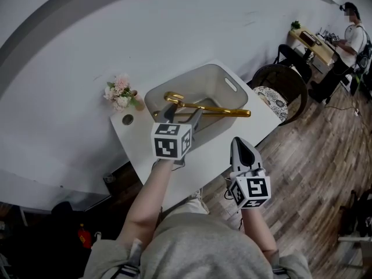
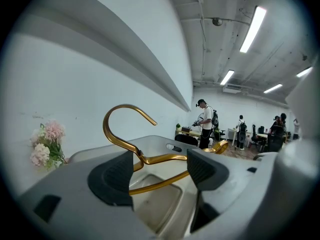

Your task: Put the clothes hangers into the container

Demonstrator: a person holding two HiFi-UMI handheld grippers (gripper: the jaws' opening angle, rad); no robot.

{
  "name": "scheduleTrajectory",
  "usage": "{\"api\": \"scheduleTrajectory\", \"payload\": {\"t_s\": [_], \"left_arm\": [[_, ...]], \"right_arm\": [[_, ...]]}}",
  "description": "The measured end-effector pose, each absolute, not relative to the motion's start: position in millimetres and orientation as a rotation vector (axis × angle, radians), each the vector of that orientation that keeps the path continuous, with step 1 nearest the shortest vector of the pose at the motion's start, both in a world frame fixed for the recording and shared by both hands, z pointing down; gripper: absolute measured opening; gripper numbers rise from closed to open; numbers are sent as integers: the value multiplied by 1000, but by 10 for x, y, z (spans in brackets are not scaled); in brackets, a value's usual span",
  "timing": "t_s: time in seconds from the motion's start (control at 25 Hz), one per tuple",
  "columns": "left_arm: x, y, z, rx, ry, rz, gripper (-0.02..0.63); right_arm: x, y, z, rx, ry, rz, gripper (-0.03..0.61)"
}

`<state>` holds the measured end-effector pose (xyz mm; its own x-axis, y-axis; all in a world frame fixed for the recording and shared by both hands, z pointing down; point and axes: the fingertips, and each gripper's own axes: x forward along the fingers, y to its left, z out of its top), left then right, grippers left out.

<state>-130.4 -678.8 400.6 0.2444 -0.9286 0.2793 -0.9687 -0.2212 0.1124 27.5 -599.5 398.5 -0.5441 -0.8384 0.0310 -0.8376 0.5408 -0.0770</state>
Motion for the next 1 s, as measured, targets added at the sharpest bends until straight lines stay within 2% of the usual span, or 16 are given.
{"api": "scheduleTrajectory", "payload": {"t_s": [1.0], "left_arm": [[-1418, -5860, 4309, 2153, -1834, 238, 308]], "right_arm": [[308, -5279, 4022, -1455, 2769, -113, -6]]}}
